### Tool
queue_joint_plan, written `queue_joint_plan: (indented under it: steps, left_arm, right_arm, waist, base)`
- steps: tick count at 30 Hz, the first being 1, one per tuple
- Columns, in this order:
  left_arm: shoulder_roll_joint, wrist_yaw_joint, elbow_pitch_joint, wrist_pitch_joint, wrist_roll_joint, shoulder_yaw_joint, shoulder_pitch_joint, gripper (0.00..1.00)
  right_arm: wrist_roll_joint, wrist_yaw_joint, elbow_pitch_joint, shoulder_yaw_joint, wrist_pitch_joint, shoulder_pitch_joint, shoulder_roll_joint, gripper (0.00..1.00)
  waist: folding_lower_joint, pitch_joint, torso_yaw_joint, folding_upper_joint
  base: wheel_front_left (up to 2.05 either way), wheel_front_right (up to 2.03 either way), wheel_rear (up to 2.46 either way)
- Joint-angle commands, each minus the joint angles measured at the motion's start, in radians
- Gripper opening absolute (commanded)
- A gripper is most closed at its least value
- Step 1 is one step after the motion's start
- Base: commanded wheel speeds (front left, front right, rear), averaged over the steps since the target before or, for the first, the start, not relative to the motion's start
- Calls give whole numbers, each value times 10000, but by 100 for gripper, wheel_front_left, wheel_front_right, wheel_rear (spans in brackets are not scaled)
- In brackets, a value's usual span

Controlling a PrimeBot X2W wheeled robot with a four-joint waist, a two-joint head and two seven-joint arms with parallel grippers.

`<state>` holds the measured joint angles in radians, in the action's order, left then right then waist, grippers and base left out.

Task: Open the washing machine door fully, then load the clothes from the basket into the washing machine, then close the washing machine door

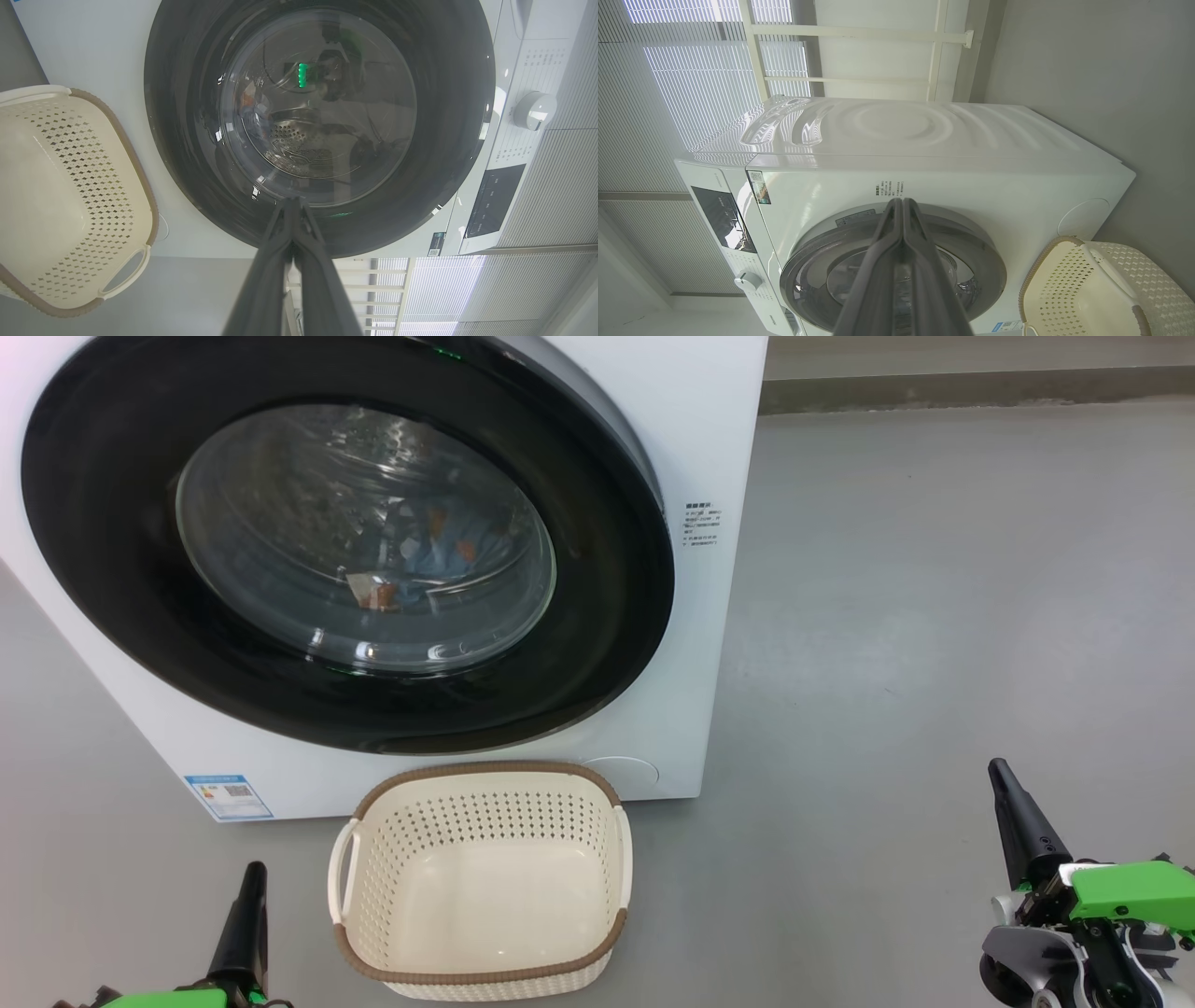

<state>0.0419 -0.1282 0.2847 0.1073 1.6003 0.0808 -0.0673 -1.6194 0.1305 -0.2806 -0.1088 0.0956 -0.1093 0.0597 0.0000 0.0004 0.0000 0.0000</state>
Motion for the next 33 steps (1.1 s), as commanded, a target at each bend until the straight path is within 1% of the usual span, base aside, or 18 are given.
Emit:
queue_joint_plan:
  steps: [1, 33]
  left_arm:
    - [84, -24, -315, 72, 68, 349, -486, 0]
    - [83, -25, -327, 72, 68, 349, -482, 0]
  right_arm:
    - [-38, 2, 309, 123, 36, -39, 40, 0]
    - [-8, 2, 307, 88, 64, -42, 15, 0]
  waist:
    - [0, 0, 0, 0]
    - [0, 1, 0, 0]
  base:
    - [0, 0, 0]
    - [0, 0, 0]
